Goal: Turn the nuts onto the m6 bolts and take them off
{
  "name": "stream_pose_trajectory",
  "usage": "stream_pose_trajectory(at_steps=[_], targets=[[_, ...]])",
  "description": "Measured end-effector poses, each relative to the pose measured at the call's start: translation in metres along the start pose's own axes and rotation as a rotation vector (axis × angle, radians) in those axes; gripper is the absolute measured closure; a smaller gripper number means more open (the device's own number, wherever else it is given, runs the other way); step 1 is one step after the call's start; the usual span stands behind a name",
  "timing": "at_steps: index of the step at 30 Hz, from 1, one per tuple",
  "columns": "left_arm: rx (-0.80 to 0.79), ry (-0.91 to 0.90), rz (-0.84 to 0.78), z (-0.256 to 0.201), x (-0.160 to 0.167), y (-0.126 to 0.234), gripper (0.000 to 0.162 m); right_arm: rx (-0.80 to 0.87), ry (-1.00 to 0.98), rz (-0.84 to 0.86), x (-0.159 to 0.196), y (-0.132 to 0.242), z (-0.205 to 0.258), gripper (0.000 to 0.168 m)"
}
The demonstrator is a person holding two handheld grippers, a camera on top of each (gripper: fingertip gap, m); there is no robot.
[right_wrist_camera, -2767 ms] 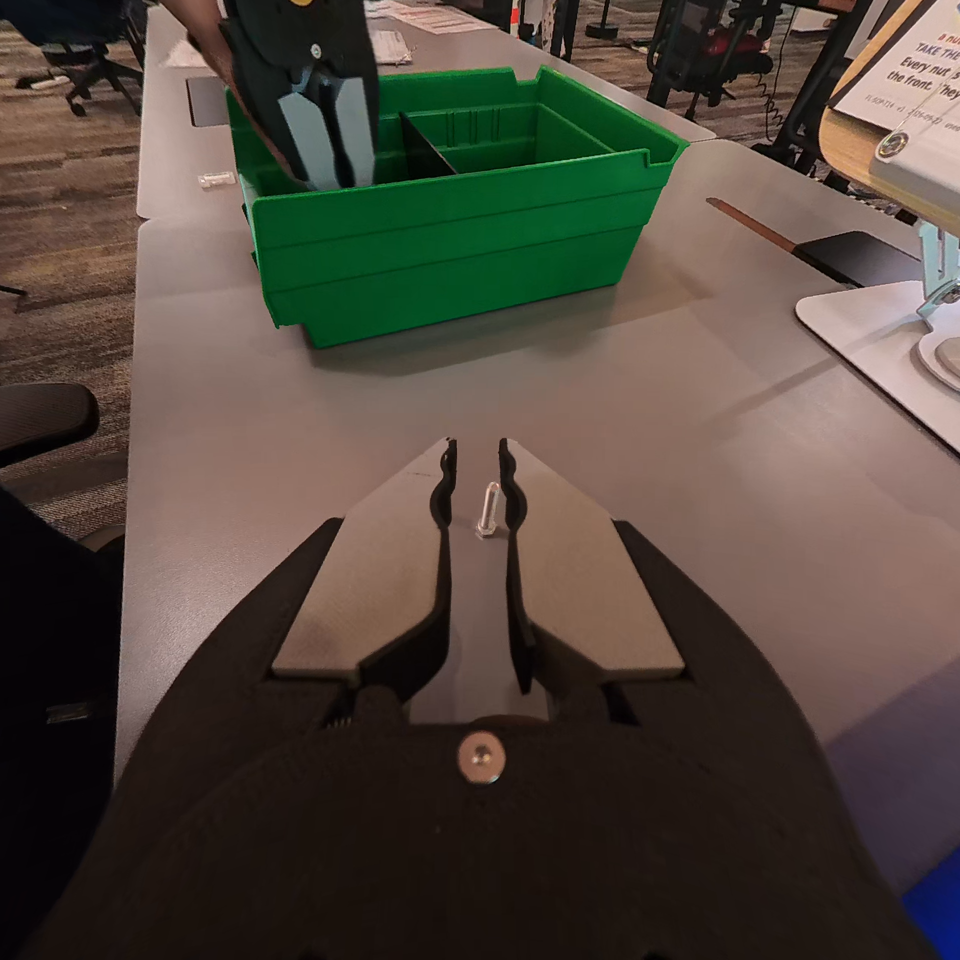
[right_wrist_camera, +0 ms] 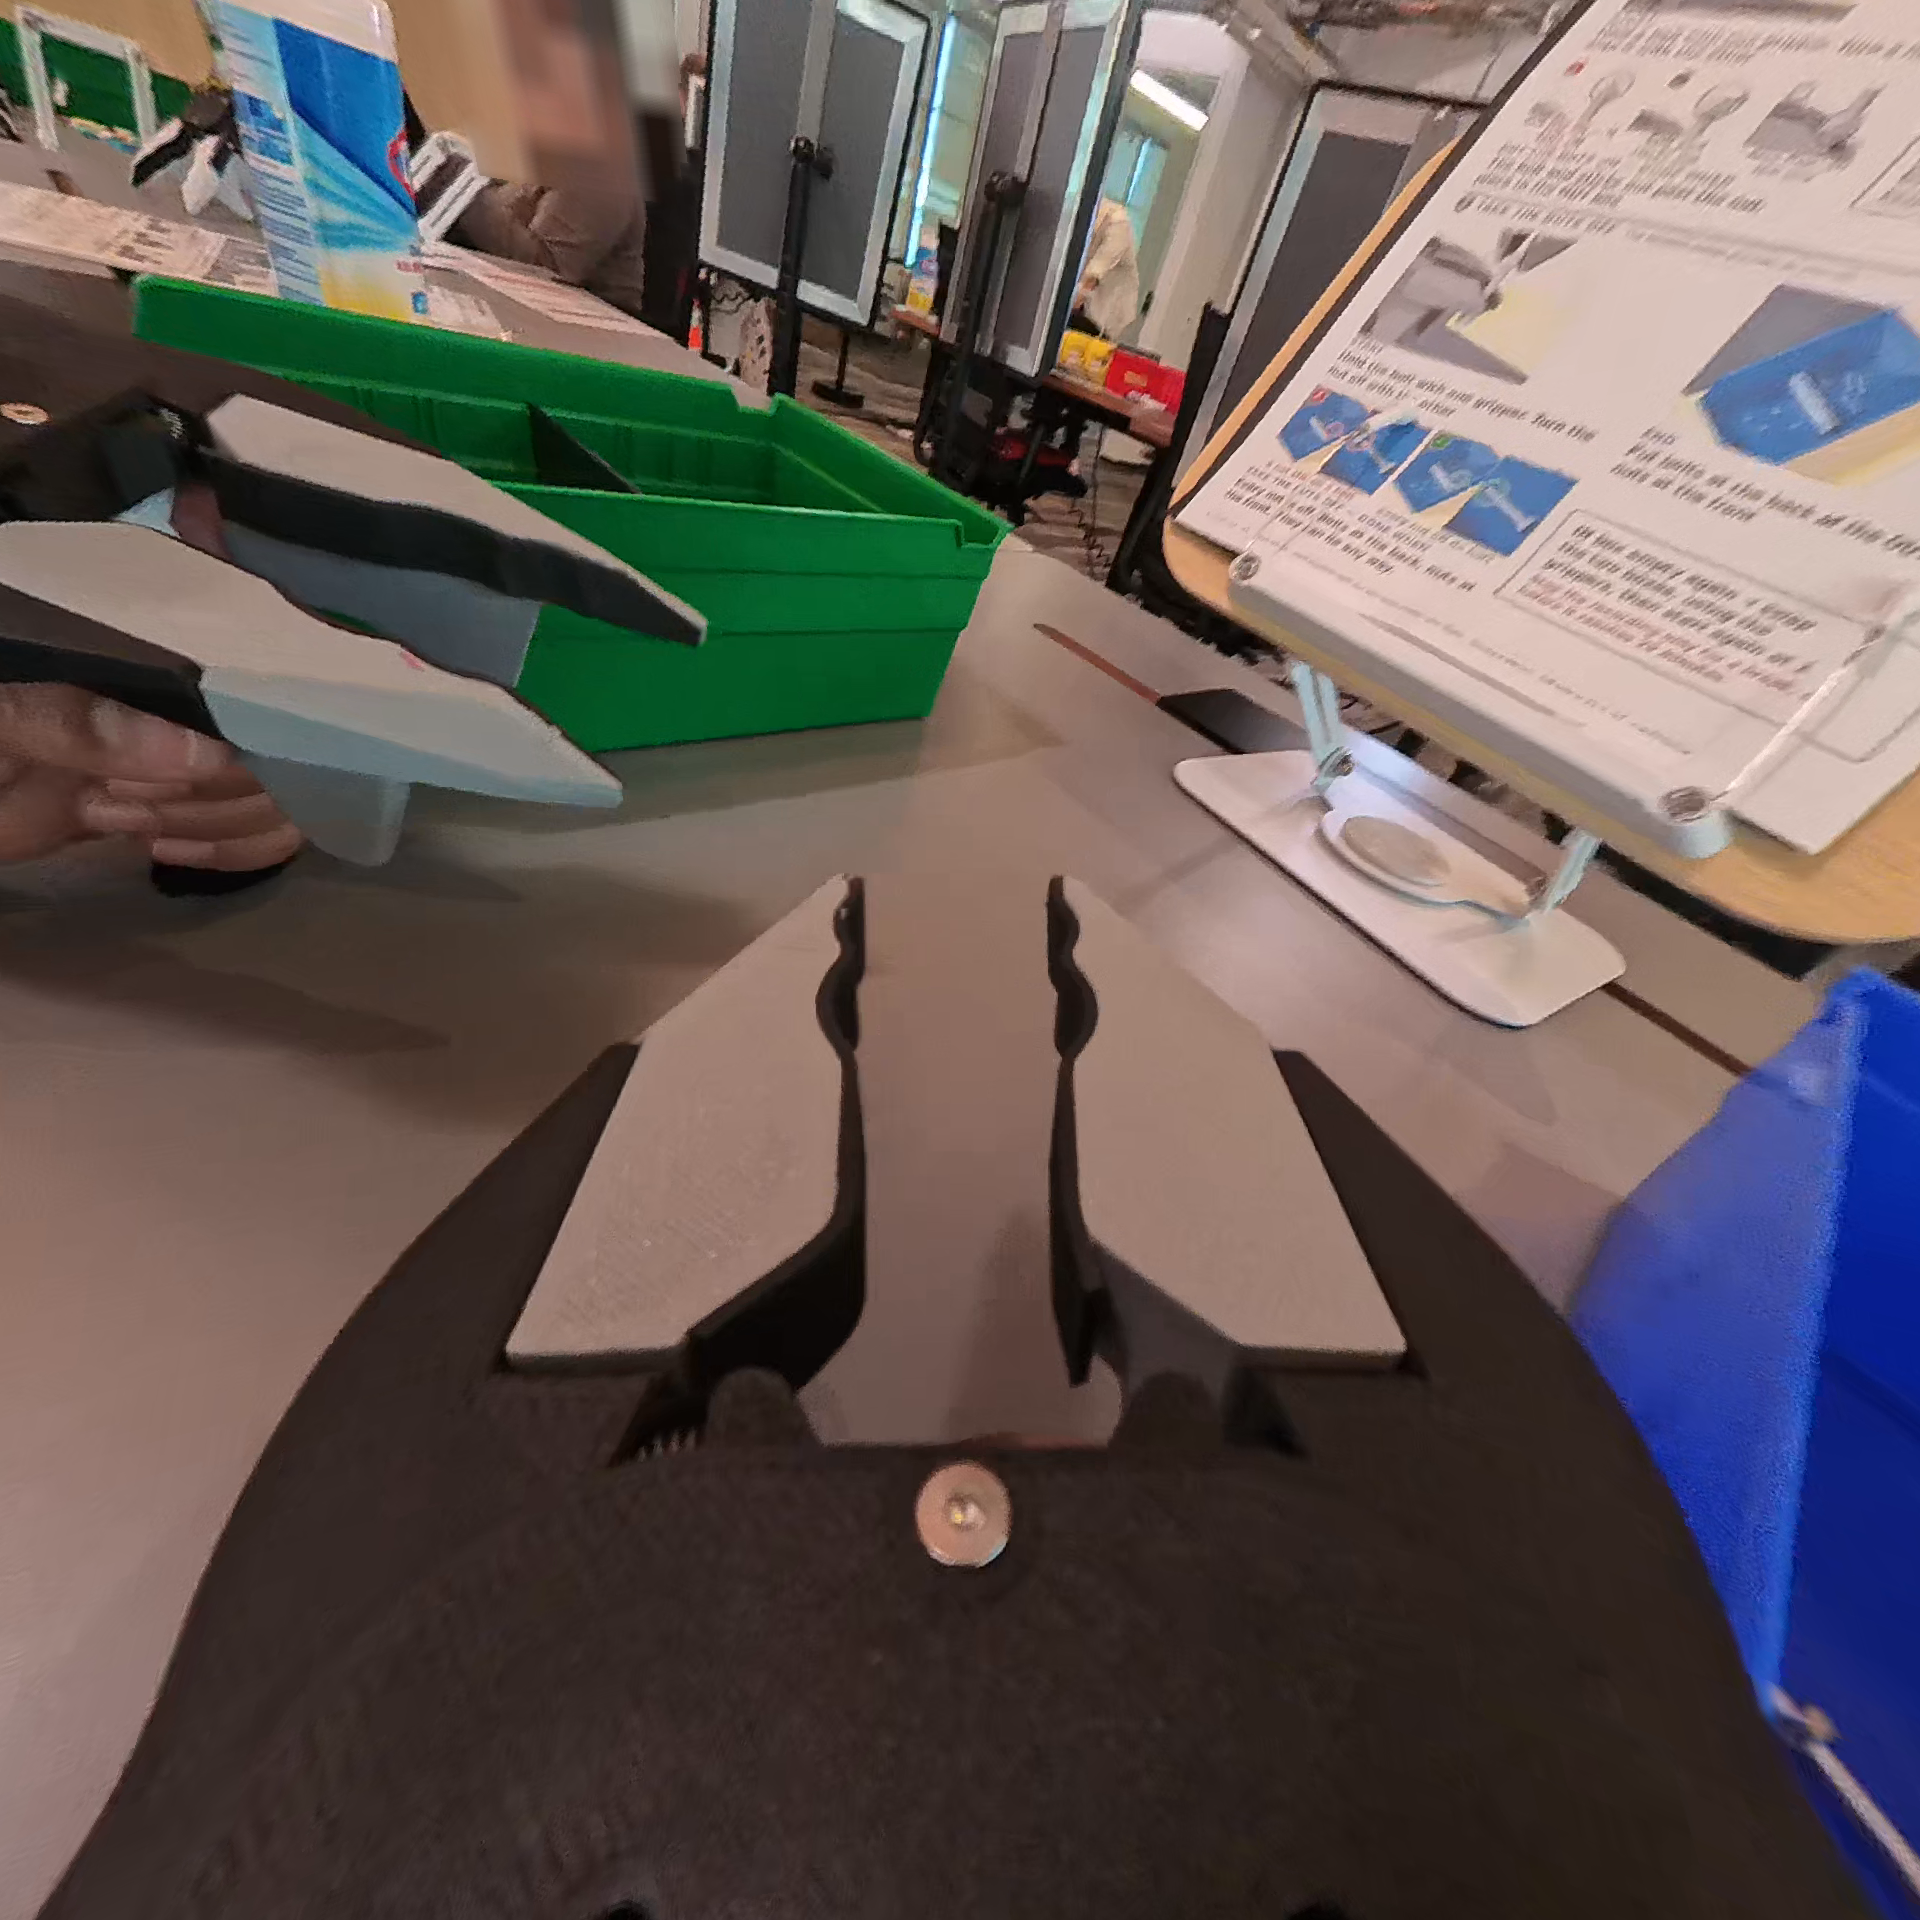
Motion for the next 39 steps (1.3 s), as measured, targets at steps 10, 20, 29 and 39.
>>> stream_pose_trajectory(at_steps=[10, 20, 29, 39], targets=[[-0.022, -0.007, -0.172, 0.004, -0.004, 0.010, 0.118, -0.061, 0.010, 0.010, -0.007, 0.003, 0.014, 0.103], [-0.027, -0.117, -0.293, -0.003, -0.010, 0.018, 0.130, -0.076, -0.077, -0.015, -0.008, 0.027, 0.007, 0.089], [0.088, -0.093, -0.245, -0.007, -0.006, 0.015, 0.127, -0.132, -0.202, -0.098, -0.001, 0.023, -0.007, 0.099], [0.088, -0.017, -0.114, -0.002, -0.003, 0.018, 0.138, -0.046, -0.145, -0.118, 0.002, 0.030, -0.005, 0.105]])
Point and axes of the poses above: each gripper's, where its closed fingertips meet, y back along the fingers, x out of its underside, z = x × y across the jaws, the point moved 9 cm from there along y, back along the fingers, and after that the axes turned 15 degrees about -x, right-handed, at the moved point
